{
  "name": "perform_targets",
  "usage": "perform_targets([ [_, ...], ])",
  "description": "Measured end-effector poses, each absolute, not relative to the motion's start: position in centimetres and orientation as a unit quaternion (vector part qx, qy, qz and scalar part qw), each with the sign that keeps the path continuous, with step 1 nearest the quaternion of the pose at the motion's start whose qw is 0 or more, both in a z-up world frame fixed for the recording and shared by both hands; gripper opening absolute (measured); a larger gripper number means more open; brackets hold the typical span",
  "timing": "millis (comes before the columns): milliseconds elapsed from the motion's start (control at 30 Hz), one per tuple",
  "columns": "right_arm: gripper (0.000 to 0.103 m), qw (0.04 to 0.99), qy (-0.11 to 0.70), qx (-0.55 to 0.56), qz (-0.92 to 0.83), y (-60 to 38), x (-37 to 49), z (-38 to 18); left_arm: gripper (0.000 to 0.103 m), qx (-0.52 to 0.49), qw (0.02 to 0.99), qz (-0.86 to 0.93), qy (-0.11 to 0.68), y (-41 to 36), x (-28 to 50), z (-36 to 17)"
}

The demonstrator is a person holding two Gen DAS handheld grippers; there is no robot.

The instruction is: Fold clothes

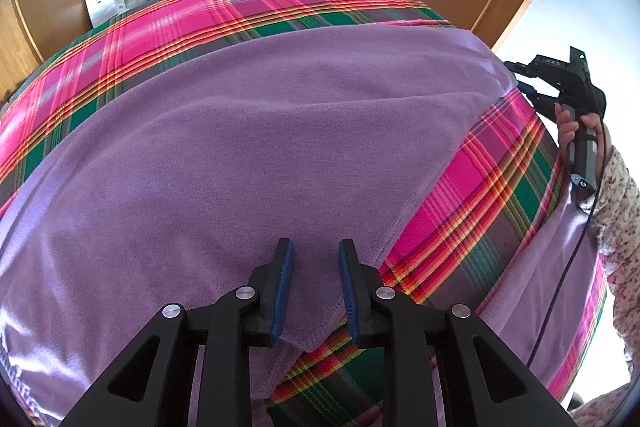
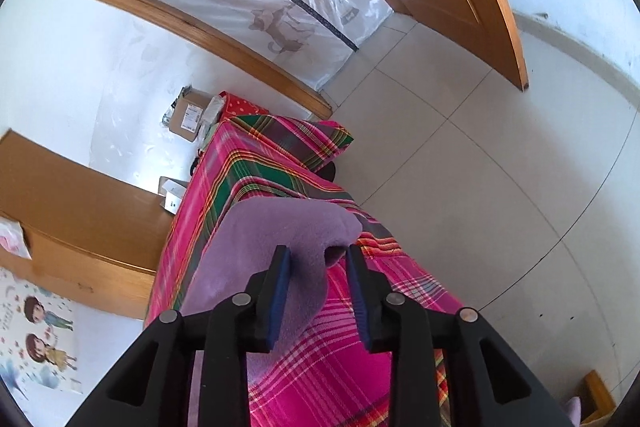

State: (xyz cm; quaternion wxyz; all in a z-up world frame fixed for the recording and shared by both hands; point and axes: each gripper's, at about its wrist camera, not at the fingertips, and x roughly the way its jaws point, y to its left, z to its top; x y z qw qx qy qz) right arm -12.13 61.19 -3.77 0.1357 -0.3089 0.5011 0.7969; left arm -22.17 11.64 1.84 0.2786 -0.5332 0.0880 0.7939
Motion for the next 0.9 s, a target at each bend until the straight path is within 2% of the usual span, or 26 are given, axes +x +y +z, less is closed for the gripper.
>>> perform_targets([
  [233,0.03,0.128,0.51,-0.303,0.795,61.3,-11.9,-4.0,0.024,-0.532,0.278,0.794,0.09,11.7,-22.0,1.8],
  [333,0.019,0.127,0.508,-0.303,0.796,61.2,-12.0,-3.9,0.024,-0.533,0.278,0.795,0.089,11.7,-22.0,1.8],
  [433,0.012,0.14,0.495,-0.299,0.804,61.1,-11.8,-3.3,0.024,-0.532,0.278,0.794,0.091,11.7,-22.0,1.8],
  [633,0.0,0.199,0.418,-0.282,0.84,60.7,-11.3,-0.1,0.024,-0.533,0.279,0.794,0.093,11.6,-22.1,1.8],
  [700,0.0,0.211,0.401,-0.273,0.848,60.9,-11.1,0.9,0.024,-0.532,0.279,0.794,0.093,11.6,-22.1,1.8],
  [900,0.002,0.194,0.44,-0.297,0.825,62.3,-10.8,-0.3,0.024,-0.531,0.279,0.795,0.093,11.6,-22.1,1.8],
])
